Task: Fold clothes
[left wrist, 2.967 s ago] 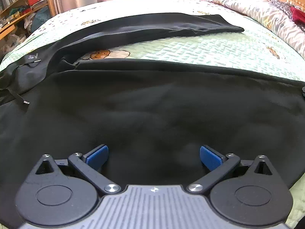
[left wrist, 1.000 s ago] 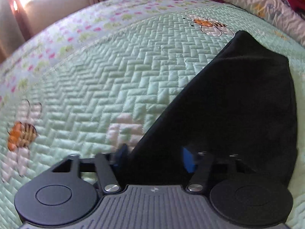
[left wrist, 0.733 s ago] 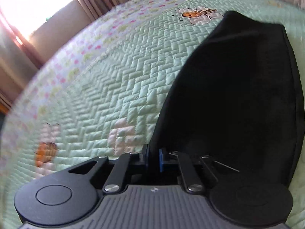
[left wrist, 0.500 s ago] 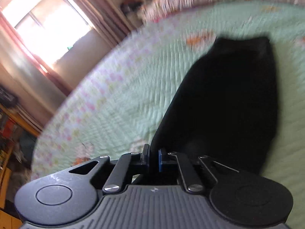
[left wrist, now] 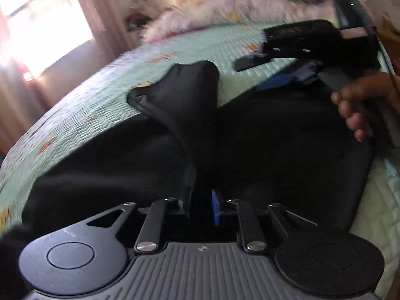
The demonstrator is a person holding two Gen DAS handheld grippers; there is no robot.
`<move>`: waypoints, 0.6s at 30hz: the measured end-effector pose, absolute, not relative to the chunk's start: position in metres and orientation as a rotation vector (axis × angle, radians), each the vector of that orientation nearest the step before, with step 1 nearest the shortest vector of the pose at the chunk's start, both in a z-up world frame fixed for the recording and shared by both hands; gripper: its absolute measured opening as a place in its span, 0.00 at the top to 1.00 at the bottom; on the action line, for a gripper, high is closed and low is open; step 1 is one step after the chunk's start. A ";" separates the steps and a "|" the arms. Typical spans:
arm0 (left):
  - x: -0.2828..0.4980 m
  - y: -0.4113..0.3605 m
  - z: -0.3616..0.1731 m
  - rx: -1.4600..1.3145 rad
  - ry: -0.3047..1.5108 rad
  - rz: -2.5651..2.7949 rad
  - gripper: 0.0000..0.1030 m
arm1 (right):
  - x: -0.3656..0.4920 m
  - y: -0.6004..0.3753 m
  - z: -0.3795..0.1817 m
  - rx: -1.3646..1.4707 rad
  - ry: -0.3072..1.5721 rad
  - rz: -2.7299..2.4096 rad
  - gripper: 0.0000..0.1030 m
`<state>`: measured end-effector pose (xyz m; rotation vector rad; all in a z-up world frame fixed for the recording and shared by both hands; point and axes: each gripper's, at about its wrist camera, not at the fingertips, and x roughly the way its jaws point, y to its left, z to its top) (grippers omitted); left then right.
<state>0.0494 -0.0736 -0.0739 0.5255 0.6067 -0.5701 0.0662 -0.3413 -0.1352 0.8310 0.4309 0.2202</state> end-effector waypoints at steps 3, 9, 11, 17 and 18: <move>0.038 -0.072 -0.064 0.424 0.561 -0.567 0.79 | 0.048 -0.343 -0.123 0.725 0.444 0.141 0.26; 0.021 -0.058 -0.040 0.268 0.459 -0.550 0.60 | 0.042 -0.309 -0.081 0.392 0.402 0.145 0.22; 0.018 -0.054 -0.045 0.234 0.487 -0.526 0.57 | 0.057 -0.288 -0.062 0.269 0.389 0.180 0.14; 0.017 -0.035 -0.057 0.131 0.533 -0.541 0.47 | 0.156 -0.224 -0.036 0.049 0.462 0.205 0.12; 0.017 -0.032 -0.058 0.116 0.536 -0.544 0.44 | 0.175 -0.210 -0.037 -0.007 0.481 0.197 0.12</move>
